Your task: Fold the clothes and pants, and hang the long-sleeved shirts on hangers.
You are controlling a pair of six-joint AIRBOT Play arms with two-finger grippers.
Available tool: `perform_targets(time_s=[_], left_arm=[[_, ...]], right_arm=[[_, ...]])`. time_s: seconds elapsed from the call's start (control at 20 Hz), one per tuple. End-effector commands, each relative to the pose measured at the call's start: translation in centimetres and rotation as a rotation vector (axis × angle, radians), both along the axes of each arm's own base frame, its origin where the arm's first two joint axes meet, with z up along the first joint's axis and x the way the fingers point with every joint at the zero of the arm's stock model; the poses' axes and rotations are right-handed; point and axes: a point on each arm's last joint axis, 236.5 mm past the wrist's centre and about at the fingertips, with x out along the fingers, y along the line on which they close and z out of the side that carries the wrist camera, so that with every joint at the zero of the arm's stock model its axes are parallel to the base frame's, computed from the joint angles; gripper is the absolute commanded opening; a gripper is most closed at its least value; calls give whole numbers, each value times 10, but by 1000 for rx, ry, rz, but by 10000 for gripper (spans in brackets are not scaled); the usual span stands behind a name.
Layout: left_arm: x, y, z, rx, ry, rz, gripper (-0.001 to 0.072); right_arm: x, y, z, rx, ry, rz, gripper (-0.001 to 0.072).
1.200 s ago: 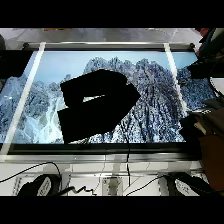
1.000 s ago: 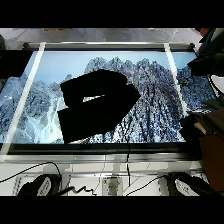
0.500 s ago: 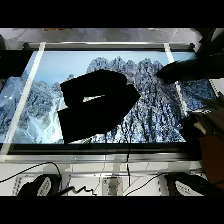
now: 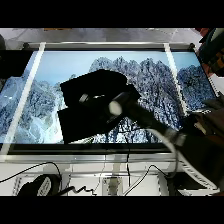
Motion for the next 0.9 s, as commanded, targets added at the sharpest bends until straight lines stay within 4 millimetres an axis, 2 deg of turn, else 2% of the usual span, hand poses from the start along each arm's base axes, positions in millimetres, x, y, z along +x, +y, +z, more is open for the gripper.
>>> perform_targets(time_s=[0.0,0.15,0.3,0.6,0.7,0.8,0.85], left_arm=[[0,0,0,1,-1,1,701],[0,0,0,1,-1,1,701],[0,0,0,1,-1,1,701],[0,0,0,1,-1,1,701],[0,0,0,1,-1,2,701],[0,0,0,1,-1,1,701],[0,0,0,1,-1,2,701]], right_arm=[[4,19,-52,-105,-98,-10,604],[-1,26,-69,-128,-113,13,603],[-1,40,-72,-97,-135,27,587],[5,47,-91,-89,-148,30,587],[13,51,-94,-82,-178,36,548],[24,50,-100,-100,-200,7,541],[30,50,-101,-104,-211,-12,448]])
